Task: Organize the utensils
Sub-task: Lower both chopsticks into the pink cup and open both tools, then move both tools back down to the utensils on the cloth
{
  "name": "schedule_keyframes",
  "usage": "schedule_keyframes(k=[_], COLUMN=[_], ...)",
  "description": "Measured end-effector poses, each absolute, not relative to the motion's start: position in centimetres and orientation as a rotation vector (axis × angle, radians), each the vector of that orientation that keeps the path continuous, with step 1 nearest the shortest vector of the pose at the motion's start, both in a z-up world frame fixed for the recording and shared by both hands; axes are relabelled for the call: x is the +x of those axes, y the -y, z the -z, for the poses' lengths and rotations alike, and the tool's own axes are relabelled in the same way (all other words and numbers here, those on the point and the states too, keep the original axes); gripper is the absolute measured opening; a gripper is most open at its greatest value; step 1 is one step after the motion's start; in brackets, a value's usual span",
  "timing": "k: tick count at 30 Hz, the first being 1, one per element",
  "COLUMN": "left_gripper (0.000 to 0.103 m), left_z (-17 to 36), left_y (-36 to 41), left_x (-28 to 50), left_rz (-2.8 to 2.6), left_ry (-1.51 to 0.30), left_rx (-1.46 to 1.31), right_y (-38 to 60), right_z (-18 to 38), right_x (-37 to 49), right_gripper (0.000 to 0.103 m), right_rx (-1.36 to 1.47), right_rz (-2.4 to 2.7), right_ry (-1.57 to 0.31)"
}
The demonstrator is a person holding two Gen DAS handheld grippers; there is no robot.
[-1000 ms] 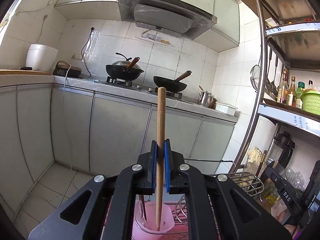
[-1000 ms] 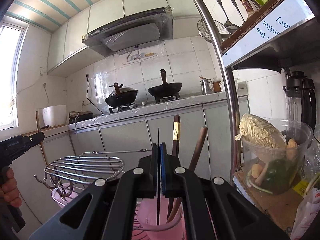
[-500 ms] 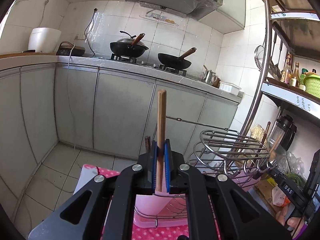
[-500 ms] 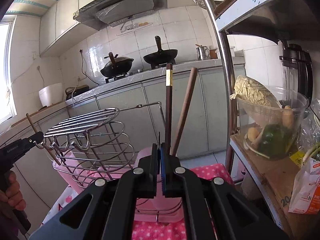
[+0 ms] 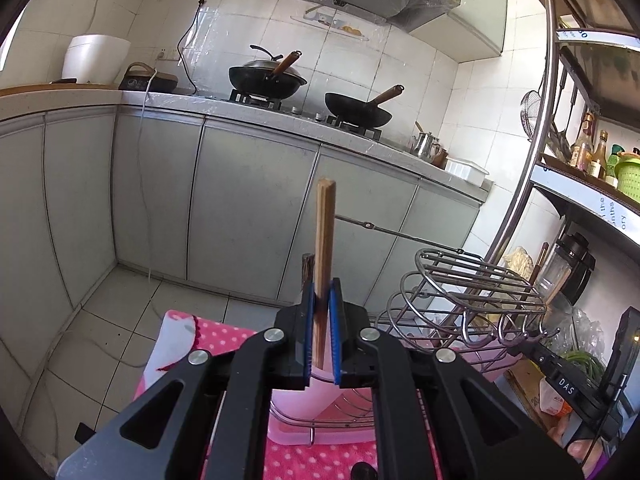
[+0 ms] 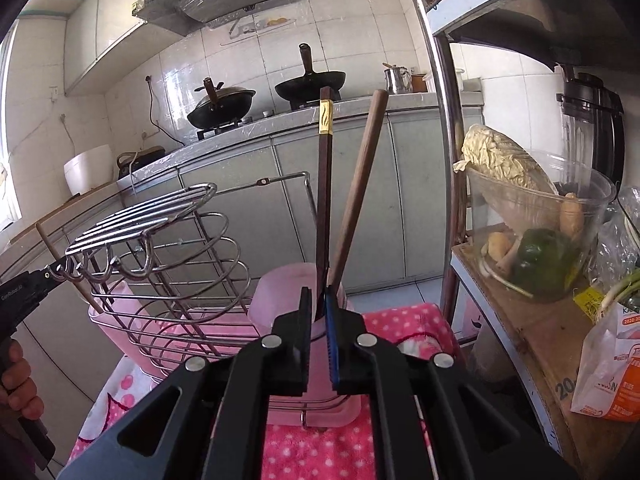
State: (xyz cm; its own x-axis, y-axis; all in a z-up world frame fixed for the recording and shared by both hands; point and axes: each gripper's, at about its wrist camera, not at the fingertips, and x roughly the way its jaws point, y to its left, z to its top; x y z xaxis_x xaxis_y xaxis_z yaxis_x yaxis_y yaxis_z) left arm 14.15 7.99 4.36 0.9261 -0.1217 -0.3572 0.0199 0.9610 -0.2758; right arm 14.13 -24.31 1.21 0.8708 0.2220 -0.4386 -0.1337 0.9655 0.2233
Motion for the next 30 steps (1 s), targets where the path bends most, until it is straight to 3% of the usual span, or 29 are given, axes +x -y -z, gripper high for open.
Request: schedule_keyframes(k=[2,8,11,20,30], left_gripper=[0.009,0.033,0.037,0.040,0.040], left_z=[-4.4,-4.8,-5.0,-4.6,0.1], left_y=[-8.0,-8.0,-7.9,-8.3,-6.9], left_x=[13.9,13.2,12.9,11.1,9.2], left_rz=[0.077,0.076,0.073,0.091,0.161], left_ry=[-0.388,-0.388,-0.390,-0.441,-0.658], left_rx=[-0.271,-0.263,-0.253,-0.281,-0.282], right_y=[24.4,24.1,24.0,24.5,23.8], right_z=[-1.3,-1.6,-1.9,-1.5,2.0], right_x=[13.8,13.1,12.6,10.1,8.2], right_gripper=[0.032,0.033,0.032,0.036,0.036], right_rx=[0.198,0.185,0.184,0.219,0.233], right_rz=[-0.186,-0.192,-0.197,-0.214,-0.247], right_ry=[-0.472,-0.480,-0.480,-0.517,-0.658])
